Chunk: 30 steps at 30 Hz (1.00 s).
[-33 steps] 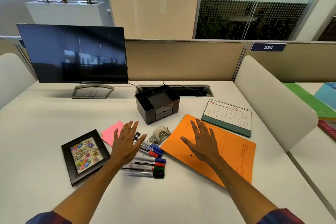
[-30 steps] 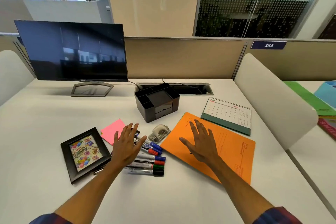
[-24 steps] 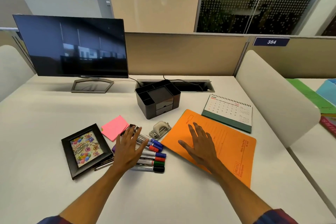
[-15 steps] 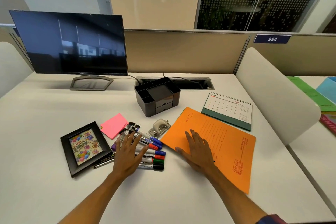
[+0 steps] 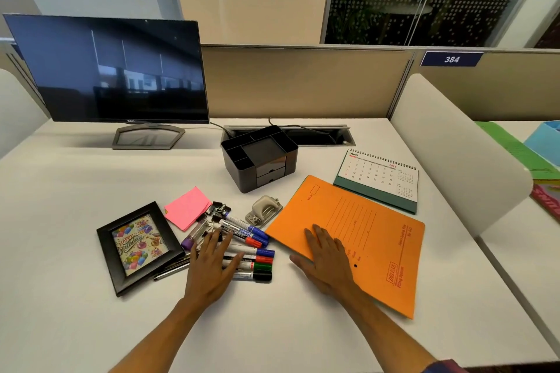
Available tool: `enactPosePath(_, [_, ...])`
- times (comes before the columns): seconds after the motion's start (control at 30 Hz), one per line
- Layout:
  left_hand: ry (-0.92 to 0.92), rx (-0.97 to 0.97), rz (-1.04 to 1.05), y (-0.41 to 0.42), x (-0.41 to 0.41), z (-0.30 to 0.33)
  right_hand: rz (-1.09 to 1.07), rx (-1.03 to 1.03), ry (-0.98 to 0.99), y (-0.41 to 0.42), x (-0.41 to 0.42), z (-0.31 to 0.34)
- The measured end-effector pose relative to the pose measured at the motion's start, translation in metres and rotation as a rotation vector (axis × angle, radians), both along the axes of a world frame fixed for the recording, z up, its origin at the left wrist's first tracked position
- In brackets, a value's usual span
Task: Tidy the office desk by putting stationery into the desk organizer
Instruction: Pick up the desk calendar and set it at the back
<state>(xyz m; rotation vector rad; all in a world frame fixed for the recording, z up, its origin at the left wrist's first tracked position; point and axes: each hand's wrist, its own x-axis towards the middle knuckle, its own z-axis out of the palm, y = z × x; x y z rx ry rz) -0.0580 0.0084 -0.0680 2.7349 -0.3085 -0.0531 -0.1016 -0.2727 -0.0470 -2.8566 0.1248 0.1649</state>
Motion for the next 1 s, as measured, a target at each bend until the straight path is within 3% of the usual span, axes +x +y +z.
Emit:
enactPosePath(0.57, [-0.090, -0.067, -0.050, -0.028, 0.017, 0.014, -0.042, 0.044, -0.179, -0.021, 0.011, 0.007])
enactPosePath(1.0, [-0.260, -0.114, -0.146, -0.093, 0.049, 0.029, -0.228, 0.051, -0.258, -0.086, 0.032, 0.011])
